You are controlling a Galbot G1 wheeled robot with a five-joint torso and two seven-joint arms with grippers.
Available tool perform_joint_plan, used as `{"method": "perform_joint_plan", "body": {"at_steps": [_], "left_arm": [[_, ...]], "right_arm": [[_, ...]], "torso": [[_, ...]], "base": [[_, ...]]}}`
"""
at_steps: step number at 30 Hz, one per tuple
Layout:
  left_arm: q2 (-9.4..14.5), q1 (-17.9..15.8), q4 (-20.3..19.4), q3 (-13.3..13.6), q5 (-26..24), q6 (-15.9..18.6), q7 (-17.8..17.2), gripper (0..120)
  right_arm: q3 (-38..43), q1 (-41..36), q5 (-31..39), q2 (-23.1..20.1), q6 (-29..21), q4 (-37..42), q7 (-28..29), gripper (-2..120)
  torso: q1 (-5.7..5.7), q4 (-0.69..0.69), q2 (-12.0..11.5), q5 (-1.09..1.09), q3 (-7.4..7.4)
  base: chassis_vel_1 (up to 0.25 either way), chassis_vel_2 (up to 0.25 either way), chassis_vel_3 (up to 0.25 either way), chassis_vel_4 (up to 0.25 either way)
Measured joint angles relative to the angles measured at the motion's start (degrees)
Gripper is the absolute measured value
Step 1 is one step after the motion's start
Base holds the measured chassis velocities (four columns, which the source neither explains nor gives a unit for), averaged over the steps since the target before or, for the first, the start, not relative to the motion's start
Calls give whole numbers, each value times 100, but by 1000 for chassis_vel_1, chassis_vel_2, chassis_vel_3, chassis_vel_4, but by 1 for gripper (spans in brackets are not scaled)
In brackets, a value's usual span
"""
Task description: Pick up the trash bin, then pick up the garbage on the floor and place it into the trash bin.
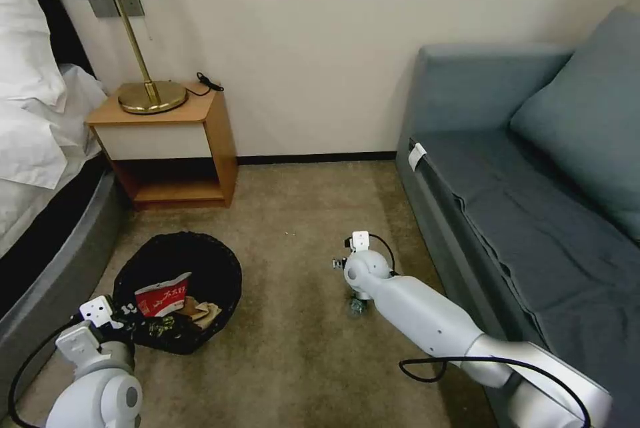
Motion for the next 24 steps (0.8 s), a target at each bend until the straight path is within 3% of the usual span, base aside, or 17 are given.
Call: {"method": "perform_joint_plan", "body": {"at_steps": [9,19,24], "left_arm": [[21,5,37,-15,12,-23,0,2],[23,-4,37,-5,34,-24,-1,2],[19,0,9,11,68,-13,-2,2]], "right_arm": [[129,-127,-394,226,191,-626,-376,100],[211,-347,-526,191,253,-607,-451,99],[243,-407,-659,273,363,-810,-576,90]], "torso": [[0,0,0,0,0],[0,0,0,1,0],[0,0,0,1,0]], "base": [[0,0,0,0],[0,0,0,0],[0,0,0,0]]}}
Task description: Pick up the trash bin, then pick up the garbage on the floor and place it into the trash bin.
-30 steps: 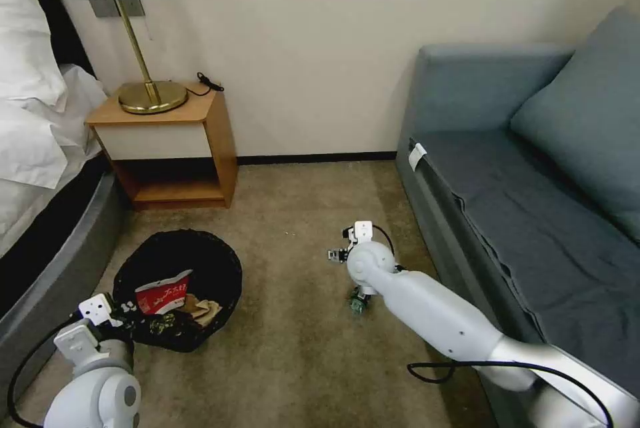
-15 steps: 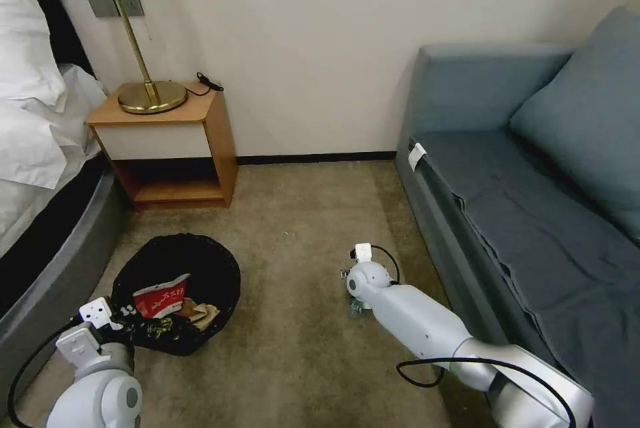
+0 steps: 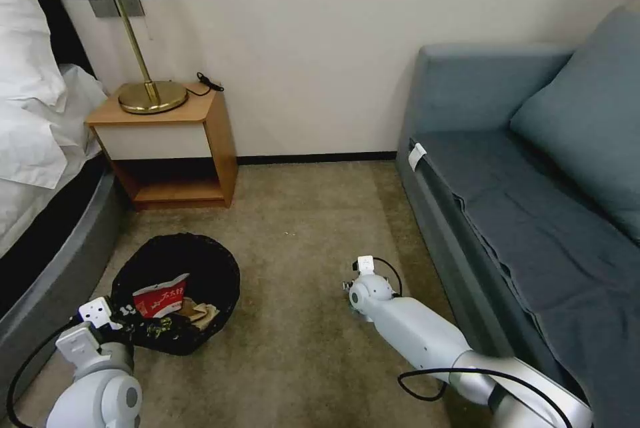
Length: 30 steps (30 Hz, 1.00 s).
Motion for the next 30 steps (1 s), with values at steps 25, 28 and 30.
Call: {"method": "perform_joint_plan", "body": {"at_steps": [25,28,30], "left_arm": [[-2,0,-16,35,72,23,-8,2],[3,16,-20,33,68,24,-9,2],[3,19,-22,33,62,25,-9,2]], "right_arm": [[106,-229,-58,-240,77,454,-164,25],[93,-242,61,-415,61,904,-119,20],[81,-216,194,-638,62,1540,-20,20]], "torso": [[0,0,1,0,0],[0,0,1,0,0],[0,-1,1,0,0]], "base": [[0,0,0,0],[0,0,0,0],[0,0,0,0]]}}
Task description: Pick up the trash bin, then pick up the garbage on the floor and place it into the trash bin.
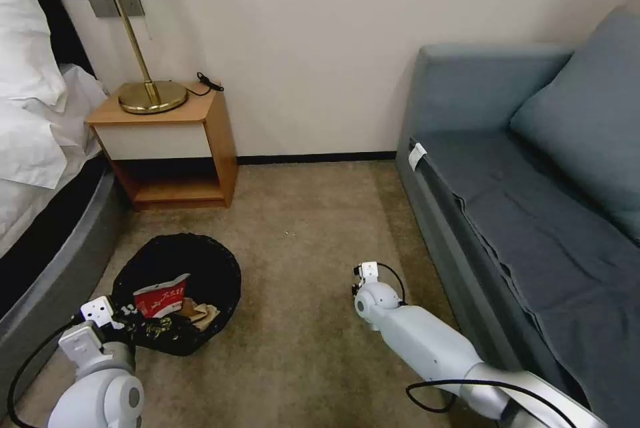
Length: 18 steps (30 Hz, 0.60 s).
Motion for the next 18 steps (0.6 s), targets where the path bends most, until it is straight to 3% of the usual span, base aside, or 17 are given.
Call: {"method": "perform_joint_plan", "body": {"at_steps": [1,4,8,10,15,18], "left_arm": [[0,0,0,0,0,0,0,2],[-1,-9,0,27,-2,10,0,2],[-10,-22,3,59,12,26,-2,2],[-23,-34,9,102,33,52,-4,2],[-37,-74,24,115,31,118,-15,2],[-40,-84,32,122,29,133,-17,2]], "right_arm": [[0,0,0,0,0,0,0,20],[-11,202,332,-233,17,1181,212,20],[-118,419,751,-265,-10,2009,420,20],[-379,739,1279,-129,-59,2942,713,20],[-1009,1241,1940,300,91,3784,1218,20],[-1270,1376,2024,449,182,3854,1336,20]], "torso": [[0,0,0,0,0],[0,0,0,-1,0],[0,1,0,0,0],[0,1,0,-1,0],[-1,2,0,-1,0],[-1,2,0,-2,0]], "base": [[0,0,0,0],[0,0,0,0],[0,0,0,0],[0,0,0,0],[0,0,0,0],[0,0,0,0]]}}
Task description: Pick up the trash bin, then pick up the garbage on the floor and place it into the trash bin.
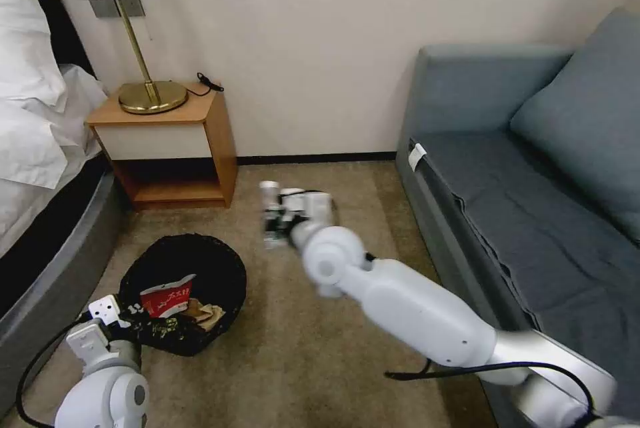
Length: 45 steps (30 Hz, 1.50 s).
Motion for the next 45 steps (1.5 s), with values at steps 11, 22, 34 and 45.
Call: {"method": "perform_joint_plan", "body": {"at_steps": [11,22,34,45], "left_arm": [[-113,-35,-16,95,50,55,-13,2],[-136,-18,-110,124,84,77,-16,2],[-124,-14,-129,123,66,91,-16,2],[-55,-48,-115,68,-1081,341,-587,2]], "right_arm": [[-1266,27,-257,904,328,-724,163,20],[-1769,-66,-599,796,393,-946,13,40],[-1667,93,-623,641,451,-661,-78,83],[-1109,382,-671,181,452,83,-80,100]], "torso": [[0,0,0,1,0],[0,-2,0,2,0],[0,-1,-1,2,0],[0,-2,-1,2,0]], "base": [[0,0,0,0],[0,0,0,0],[0,0,0,0],[0,0,0,0]]}}
